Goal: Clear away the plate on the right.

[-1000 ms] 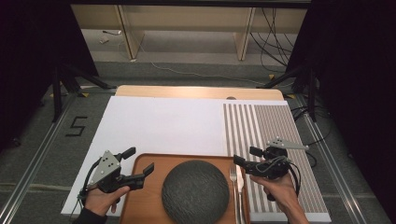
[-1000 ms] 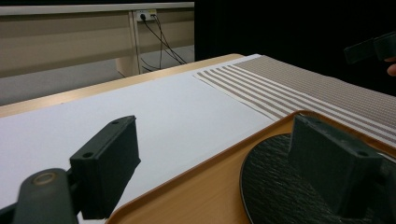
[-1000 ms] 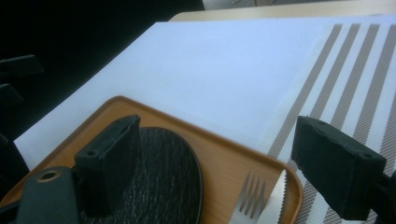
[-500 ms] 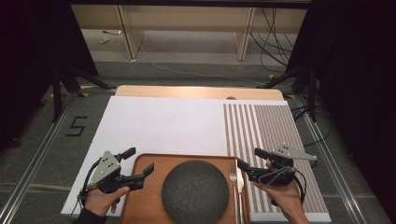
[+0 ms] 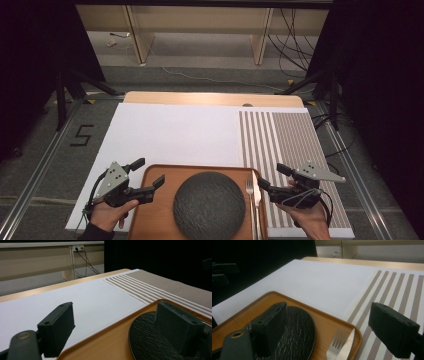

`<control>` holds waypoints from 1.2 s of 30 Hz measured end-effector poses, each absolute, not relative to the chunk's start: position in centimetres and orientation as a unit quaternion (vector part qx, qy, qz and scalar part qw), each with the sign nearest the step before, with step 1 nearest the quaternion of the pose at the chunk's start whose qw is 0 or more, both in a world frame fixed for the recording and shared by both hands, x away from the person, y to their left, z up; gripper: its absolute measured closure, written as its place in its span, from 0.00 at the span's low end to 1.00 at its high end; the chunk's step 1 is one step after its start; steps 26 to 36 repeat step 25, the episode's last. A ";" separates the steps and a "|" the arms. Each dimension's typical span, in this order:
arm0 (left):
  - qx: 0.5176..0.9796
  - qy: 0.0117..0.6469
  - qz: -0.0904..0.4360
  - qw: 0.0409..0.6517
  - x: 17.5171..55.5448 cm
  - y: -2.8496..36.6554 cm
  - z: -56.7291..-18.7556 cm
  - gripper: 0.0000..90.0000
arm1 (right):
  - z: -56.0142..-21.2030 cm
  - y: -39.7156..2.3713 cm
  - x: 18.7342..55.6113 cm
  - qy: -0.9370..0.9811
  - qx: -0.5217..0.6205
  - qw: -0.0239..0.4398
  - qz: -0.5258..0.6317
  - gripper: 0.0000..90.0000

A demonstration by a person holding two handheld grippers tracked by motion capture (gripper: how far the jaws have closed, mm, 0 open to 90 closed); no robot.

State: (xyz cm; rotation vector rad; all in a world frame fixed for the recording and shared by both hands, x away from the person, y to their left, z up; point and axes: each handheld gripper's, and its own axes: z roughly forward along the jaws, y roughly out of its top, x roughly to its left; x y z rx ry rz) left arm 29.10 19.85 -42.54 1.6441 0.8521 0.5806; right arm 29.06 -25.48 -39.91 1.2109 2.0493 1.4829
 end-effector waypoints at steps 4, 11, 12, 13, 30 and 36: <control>0.699 0.361 0.247 0.566 29.1 19.8 -42.5 0.18 | -39.9 -25.6 28.7 0.721 0.423 0.169 0.522 0.18; 0.699 0.361 0.247 0.565 29.1 19.8 -42.5 0.18 | -39.9 -25.9 28.2 0.718 0.421 0.175 0.526 0.18; 0.700 0.361 0.247 0.565 29.1 19.8 -42.5 0.18 | -39.9 -25.9 28.2 0.717 0.422 0.175 0.526 0.18; 0.700 0.362 0.246 0.565 29.1 19.8 -42.5 0.18 | -39.9 -25.9 28.2 0.717 0.422 0.175 0.526 0.18; 0.699 0.362 0.247 0.565 29.2 19.8 -42.5 0.18 | -39.8 -26.0 28.3 0.714 0.422 0.181 0.529 0.18; 0.699 0.362 0.247 0.565 29.2 19.8 -42.5 0.18 | -39.8 -26.0 28.3 0.714 0.422 0.181 0.529 0.18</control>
